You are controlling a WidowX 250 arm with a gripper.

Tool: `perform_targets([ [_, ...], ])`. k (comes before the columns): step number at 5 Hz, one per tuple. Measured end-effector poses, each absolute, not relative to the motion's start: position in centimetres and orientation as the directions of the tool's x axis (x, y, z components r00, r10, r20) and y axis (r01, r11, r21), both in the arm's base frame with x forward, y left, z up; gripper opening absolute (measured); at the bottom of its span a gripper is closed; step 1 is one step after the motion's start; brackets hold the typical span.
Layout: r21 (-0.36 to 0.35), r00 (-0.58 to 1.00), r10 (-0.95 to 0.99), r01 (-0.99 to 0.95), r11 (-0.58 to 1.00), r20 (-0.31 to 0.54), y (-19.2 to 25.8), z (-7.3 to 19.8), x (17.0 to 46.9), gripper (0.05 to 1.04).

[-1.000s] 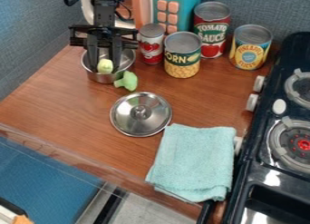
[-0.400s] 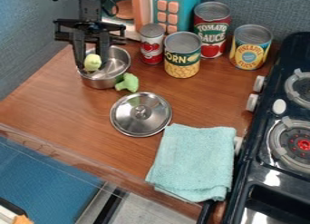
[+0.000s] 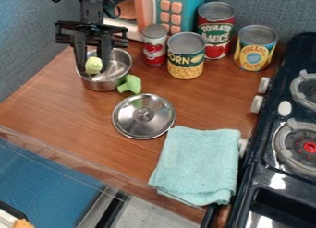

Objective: Put corn in the silver pot and return it on the table

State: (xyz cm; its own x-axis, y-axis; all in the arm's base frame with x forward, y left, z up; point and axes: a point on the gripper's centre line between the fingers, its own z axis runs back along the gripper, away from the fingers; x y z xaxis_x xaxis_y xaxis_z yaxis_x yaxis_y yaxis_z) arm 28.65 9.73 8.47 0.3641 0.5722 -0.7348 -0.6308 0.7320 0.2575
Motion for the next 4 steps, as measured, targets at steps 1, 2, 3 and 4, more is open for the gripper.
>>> perform_targets([
  [1,0.269,0.349,0.584,-0.640,0.720,-0.732,10.1,8.5,28.5,0.382],
  [2,0.307,0.319,0.611,-0.645,0.700,-0.725,10.5,8.6,28.2,0.382],
  [3,0.328,0.308,0.634,-0.652,0.684,-0.709,10.7,9.4,27.9,0.382],
  [4,0.350,0.285,0.645,-0.653,0.672,-0.709,10.8,9.4,27.1,0.382],
])
